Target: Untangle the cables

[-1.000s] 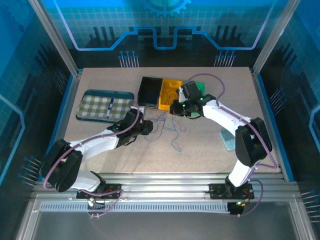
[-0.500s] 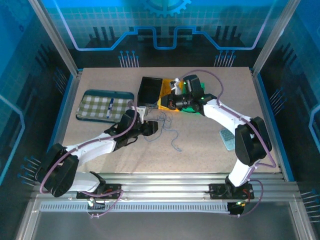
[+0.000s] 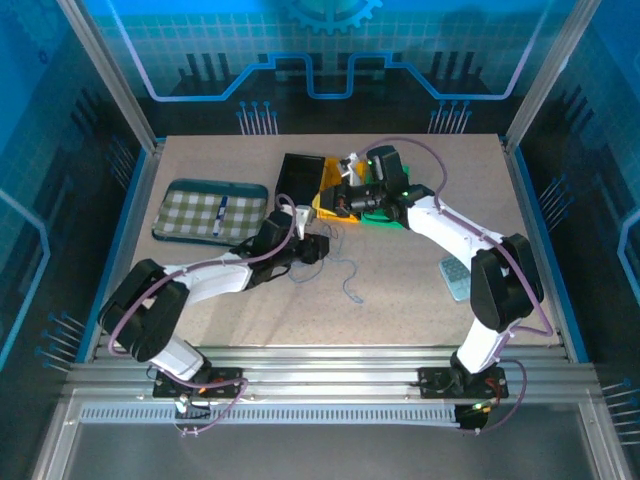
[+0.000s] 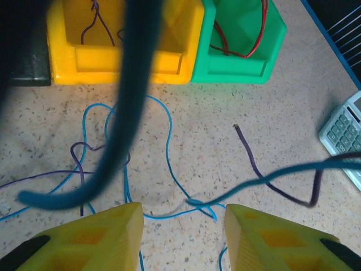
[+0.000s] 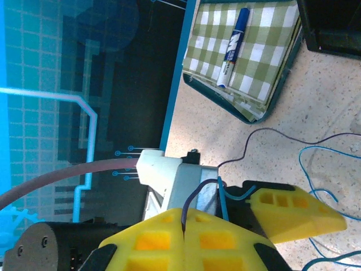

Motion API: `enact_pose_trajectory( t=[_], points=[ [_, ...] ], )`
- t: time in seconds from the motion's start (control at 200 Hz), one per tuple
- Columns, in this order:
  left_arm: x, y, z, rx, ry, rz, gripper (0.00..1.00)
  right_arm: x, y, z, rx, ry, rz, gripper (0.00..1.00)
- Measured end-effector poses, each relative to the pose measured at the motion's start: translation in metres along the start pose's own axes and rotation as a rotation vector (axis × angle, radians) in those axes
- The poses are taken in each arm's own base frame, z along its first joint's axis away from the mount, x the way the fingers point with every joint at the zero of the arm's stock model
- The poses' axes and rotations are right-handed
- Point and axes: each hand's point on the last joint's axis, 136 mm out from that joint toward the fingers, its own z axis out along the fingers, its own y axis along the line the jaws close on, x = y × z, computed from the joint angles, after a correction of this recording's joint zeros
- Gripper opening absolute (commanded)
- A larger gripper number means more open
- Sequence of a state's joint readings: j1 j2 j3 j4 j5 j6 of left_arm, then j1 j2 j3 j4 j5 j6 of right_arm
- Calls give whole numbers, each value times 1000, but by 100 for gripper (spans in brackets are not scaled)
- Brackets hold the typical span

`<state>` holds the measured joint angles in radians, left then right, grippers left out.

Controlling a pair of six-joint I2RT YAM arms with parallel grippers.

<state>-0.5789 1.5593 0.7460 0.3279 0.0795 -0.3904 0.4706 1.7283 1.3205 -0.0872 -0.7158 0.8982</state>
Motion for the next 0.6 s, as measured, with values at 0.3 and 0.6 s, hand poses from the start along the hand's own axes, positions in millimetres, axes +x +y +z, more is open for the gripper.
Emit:
enact_pose_trajectory(
  t=[0.3,0.6],
  points=[
    [-7,-4,14,14,-23,5,21,-2,2,-4,0,-12,14,0],
    [-13,-11,27,39,-31,11,0,-1,12,-14,-15,-26,19,0]
  ],
)
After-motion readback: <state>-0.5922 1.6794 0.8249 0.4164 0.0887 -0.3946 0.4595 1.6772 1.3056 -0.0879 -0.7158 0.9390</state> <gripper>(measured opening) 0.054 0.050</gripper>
